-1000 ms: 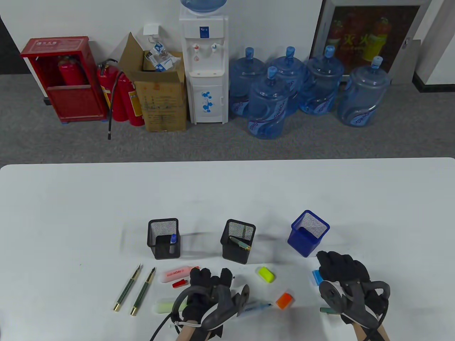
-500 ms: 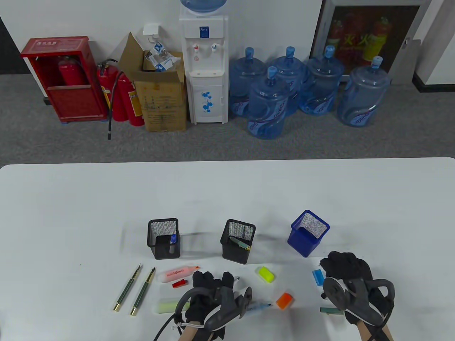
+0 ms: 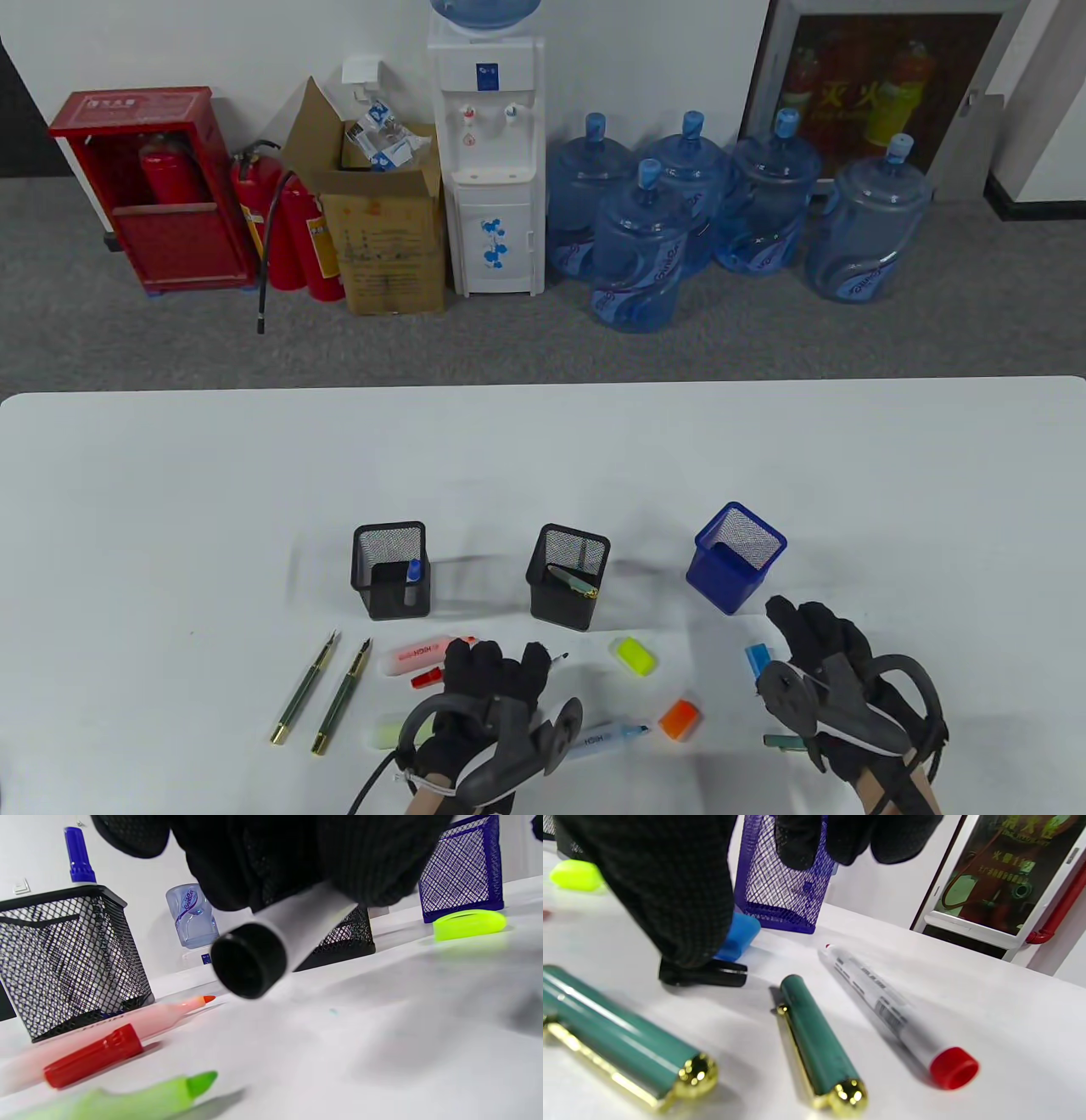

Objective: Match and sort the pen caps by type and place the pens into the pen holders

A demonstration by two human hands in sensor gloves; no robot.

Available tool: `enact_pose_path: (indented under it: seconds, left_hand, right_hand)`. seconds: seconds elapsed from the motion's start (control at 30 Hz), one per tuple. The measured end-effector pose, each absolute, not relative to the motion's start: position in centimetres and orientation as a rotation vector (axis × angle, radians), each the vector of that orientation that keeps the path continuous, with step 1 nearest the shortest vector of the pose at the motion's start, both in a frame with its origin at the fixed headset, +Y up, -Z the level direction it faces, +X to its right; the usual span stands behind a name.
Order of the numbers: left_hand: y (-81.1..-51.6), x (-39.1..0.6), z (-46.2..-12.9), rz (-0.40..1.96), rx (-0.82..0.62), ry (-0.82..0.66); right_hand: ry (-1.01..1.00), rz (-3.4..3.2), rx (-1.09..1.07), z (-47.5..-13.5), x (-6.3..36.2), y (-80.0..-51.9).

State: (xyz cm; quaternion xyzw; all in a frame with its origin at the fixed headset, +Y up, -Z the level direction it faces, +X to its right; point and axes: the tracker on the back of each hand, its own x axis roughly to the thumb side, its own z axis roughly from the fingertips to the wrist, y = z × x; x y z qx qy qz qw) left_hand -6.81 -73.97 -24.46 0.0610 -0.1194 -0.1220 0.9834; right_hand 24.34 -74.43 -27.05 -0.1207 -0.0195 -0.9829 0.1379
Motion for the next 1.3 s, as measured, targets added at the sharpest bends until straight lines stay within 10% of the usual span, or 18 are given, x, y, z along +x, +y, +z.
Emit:
enact_pose_path:
  seconds: [1.3]
  left_hand:
    - [-73.8,-7.0,-24.1,-0.248,0.132,-0.278]
  right_hand:
    - [-0.078,-2.804,-0.329,-27.0,24.2,-74.5]
